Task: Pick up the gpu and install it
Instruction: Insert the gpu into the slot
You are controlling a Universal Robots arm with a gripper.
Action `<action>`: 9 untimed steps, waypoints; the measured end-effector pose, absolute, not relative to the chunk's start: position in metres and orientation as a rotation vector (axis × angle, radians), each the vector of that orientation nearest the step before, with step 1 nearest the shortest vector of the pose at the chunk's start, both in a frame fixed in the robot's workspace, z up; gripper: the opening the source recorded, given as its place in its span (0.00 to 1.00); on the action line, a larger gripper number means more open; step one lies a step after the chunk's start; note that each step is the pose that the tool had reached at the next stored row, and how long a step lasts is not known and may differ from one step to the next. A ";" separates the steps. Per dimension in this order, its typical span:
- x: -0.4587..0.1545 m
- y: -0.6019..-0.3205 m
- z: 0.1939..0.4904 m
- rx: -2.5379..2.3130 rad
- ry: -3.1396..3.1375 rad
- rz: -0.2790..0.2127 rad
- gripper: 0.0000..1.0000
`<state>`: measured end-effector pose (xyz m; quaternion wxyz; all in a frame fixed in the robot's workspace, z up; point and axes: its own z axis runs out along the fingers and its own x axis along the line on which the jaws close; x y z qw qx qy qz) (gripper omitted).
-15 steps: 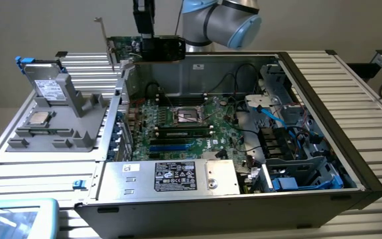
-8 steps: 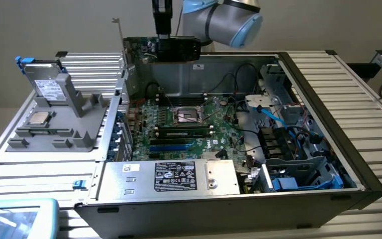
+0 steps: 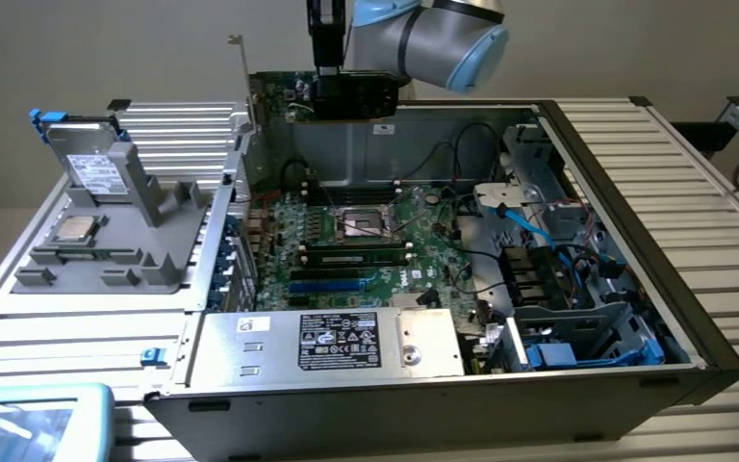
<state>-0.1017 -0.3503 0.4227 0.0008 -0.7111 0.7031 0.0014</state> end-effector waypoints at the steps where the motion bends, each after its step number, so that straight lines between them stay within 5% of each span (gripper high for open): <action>1: -0.102 -0.350 0.423 -2.233 2.208 0.004 0.27; 9: -0.102 -0.350 0.423 -2.233 2.208 0.004 0.27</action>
